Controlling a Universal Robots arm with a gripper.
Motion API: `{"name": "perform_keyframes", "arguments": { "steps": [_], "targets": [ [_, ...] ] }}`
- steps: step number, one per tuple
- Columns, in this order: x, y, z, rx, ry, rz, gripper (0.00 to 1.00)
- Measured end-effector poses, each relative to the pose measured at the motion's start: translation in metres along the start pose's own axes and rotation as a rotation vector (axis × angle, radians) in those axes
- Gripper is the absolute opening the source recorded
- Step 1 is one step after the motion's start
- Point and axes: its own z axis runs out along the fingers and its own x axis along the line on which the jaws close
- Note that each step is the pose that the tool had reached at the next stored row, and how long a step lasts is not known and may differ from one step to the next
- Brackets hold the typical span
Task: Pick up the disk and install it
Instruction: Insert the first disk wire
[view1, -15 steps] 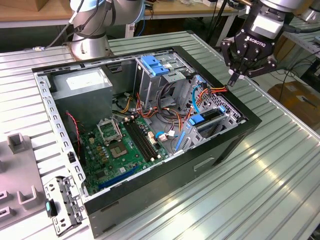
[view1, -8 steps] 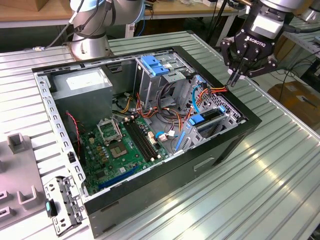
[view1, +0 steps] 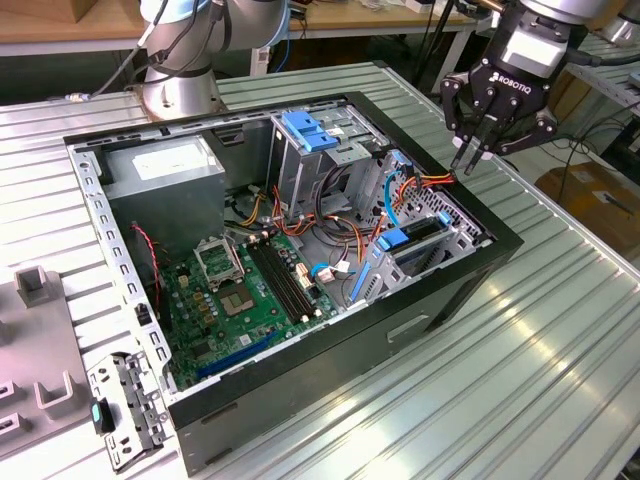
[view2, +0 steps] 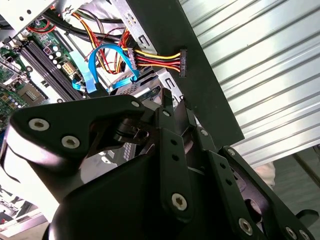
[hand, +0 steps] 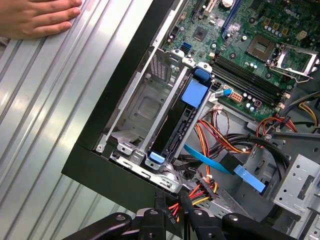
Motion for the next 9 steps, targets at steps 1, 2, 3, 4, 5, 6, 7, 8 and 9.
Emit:
{"name": "perform_keyframes", "arguments": {
  "steps": [1,2,3,4,5,6,7,8,9],
  "targets": [
    [0.0000,0.0000,0.0000,0.0000,0.0000,-0.001,0.25],
    [0.0000,0.0000,0.0000,0.0001,0.0000,-0.002,0.25],
    [0.0000,0.0000,0.0000,0.0001,0.0001,-0.004,0.25],
    [0.0000,0.0000,0.0000,0.0001,0.0001,-0.005,0.25],
    [0.0000,0.0000,0.0000,0.0002,0.0002,-0.007,0.25],
    [0.0000,0.0000,0.0000,0.0002,0.0003,-0.008,0.25],
    [0.0000,0.0000,0.0000,0.0003,0.0003,-0.011,0.25],
    [0.0000,0.0000,0.0000,0.0003,0.0003,-0.012,0.25],
    [0.0000,0.0000,0.0000,0.0003,0.0005,-0.014,0.25]
  ]
}}
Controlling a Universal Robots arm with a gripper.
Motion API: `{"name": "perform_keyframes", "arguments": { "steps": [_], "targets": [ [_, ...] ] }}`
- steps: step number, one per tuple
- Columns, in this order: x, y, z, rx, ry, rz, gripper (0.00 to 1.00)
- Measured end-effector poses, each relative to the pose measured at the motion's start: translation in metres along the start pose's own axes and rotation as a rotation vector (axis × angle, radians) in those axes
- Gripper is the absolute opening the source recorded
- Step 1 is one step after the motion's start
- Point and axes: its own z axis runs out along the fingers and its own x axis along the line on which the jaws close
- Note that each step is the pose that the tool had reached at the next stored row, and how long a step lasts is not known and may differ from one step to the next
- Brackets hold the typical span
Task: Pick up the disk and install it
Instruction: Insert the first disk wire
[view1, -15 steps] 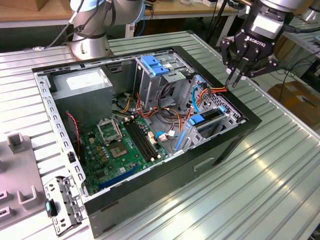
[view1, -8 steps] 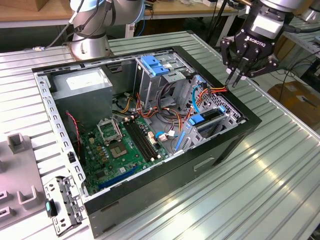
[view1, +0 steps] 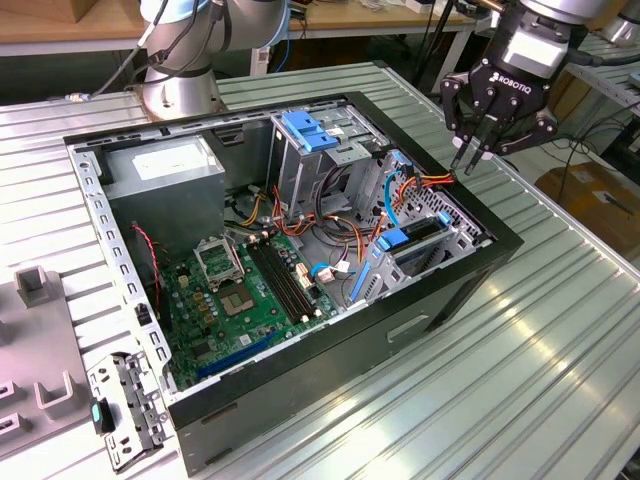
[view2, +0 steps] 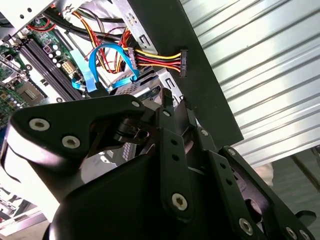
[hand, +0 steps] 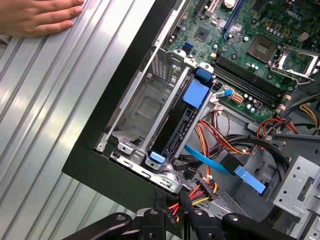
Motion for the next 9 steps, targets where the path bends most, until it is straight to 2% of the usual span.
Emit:
{"name": "perform_keyframes", "arguments": {
  "steps": [5,9],
  "targets": [
    [0.0000,0.0000,0.0000,0.0003,0.0004,-0.012,0.25],
    [0.0003,-0.0007,0.0000,0.0010,0.0014,-0.046,0.25]
  ]
}}
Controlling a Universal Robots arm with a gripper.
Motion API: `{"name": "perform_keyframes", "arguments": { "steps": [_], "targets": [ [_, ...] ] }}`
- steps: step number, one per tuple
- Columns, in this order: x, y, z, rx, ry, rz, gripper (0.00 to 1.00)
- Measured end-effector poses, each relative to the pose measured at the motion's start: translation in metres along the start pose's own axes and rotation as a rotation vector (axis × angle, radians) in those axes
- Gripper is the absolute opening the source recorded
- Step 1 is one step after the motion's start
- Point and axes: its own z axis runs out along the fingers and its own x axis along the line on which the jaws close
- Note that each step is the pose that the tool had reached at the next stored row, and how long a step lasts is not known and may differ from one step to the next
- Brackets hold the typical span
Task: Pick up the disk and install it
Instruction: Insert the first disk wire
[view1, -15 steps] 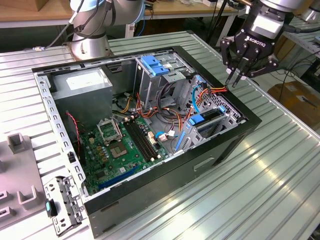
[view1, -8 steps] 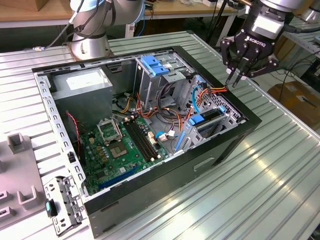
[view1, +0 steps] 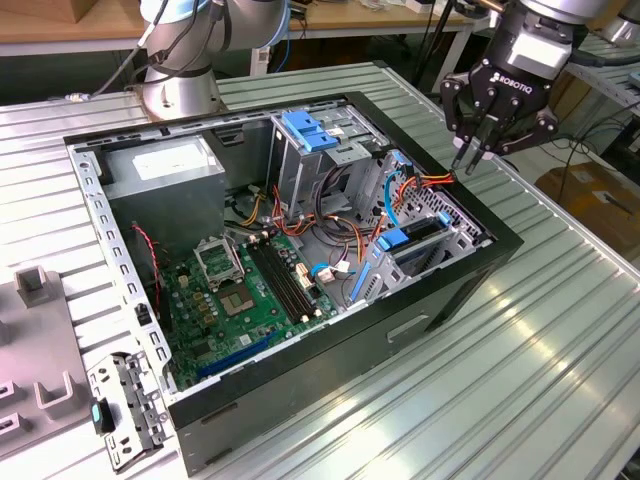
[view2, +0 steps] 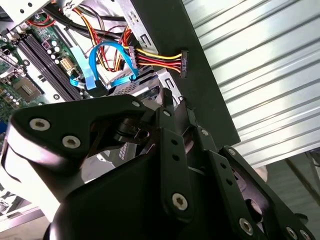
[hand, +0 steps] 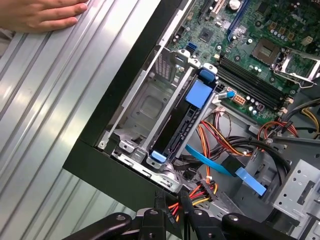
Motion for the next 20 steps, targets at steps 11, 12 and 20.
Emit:
{"name": "perform_keyframes", "arguments": {
  "steps": [11,12,20],
  "targets": [
    [0.0000,-0.0060,0.0012,0.0011,0.0082,-0.156,0.25],
    [-0.0003,-0.0075,0.0013,0.0005,0.0091,-0.157,0.25],
    [-0.0029,-0.0184,0.0099,-0.0011,0.0207,-0.276,0.25]
  ]
}}
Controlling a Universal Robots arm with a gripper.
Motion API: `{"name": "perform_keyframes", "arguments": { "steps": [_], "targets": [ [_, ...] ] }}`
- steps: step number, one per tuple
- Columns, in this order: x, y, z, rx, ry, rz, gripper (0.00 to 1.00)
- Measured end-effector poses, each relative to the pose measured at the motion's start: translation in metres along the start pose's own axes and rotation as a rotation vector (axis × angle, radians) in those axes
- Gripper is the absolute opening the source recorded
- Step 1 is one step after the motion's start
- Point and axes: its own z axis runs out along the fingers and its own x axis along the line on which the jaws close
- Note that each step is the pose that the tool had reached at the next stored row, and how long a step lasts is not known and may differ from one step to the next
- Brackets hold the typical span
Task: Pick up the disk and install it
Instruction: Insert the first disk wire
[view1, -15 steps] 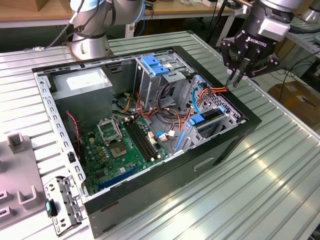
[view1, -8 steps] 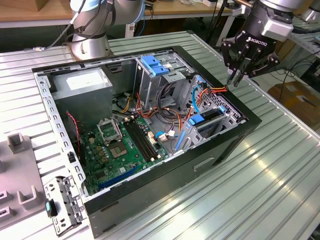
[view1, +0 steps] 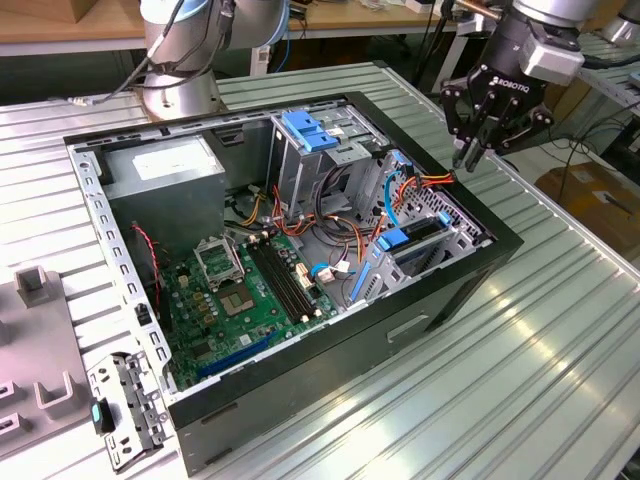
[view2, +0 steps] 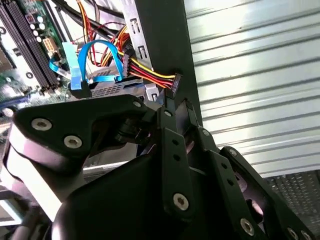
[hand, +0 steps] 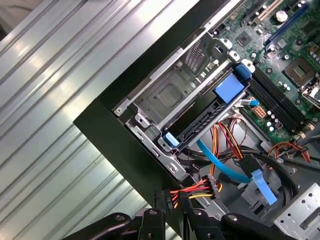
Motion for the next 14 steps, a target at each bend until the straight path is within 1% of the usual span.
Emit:
{"name": "perform_keyframes", "arguments": {
  "steps": [1,3,4,5,6,8,10,14],
  "targets": [
    [0.0001,-0.0001,0.0012,0.0006,0.0005,-0.010,0.25],
    [0.0002,-0.0006,0.0056,0.0017,0.0021,-0.029,0.26],
    [0.0002,-0.0007,0.0064,0.0023,0.0030,-0.040,0.33],
    [0.0002,-0.0008,0.0072,0.0035,0.0045,-0.063,0.33],
    [0.0002,-0.0007,0.0084,0.0050,0.0061,-0.096,0.33],
    [0.0001,-0.0008,0.0104,0.0062,0.0073,-0.125,0.33],
    [0.0000,-0.0009,0.0129,0.0065,0.0078,-0.135,0.33],
    [-0.0017,-0.0030,0.0206,0.0066,0.0079,-0.137,0.33]
  ]
}}
